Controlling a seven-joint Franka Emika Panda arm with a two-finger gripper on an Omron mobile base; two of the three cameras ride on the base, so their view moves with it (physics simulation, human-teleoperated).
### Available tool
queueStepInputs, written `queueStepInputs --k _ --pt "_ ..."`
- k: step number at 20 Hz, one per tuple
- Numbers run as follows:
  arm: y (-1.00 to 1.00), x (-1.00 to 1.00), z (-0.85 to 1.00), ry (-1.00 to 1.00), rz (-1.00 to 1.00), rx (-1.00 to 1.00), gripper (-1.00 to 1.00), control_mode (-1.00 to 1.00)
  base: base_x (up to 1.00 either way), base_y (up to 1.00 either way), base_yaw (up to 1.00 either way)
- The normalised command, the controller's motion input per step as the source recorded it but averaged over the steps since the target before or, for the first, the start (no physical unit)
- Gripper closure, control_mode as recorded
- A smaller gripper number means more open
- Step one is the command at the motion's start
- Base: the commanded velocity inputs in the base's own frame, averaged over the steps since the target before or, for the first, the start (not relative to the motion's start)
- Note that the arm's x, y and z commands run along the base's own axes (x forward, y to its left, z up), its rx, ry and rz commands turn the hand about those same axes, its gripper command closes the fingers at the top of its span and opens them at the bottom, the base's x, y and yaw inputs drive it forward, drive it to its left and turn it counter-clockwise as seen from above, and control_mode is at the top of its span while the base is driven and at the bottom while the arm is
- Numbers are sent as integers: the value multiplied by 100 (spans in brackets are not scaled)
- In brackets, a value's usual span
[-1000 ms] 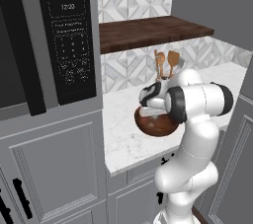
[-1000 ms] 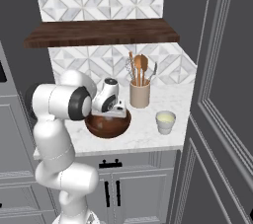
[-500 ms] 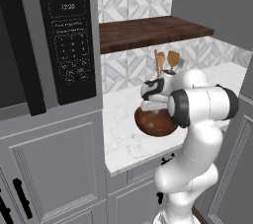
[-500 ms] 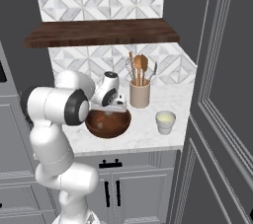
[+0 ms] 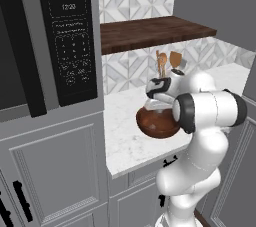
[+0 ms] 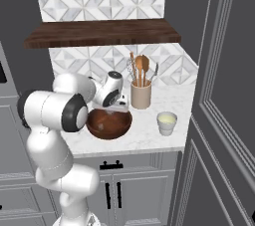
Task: Grab a lemon wedge from the fridge and one ice cube from the ice bowl, and put them in the glass of lemonade.
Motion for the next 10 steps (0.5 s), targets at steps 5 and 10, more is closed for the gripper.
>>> queueStepInputs --k 5,10 --pt "-1 -16 13 -6 0 5 100 -100 0 0 0" --pt "-4 -16 8 0 0 4 100 -100 0 0 0"
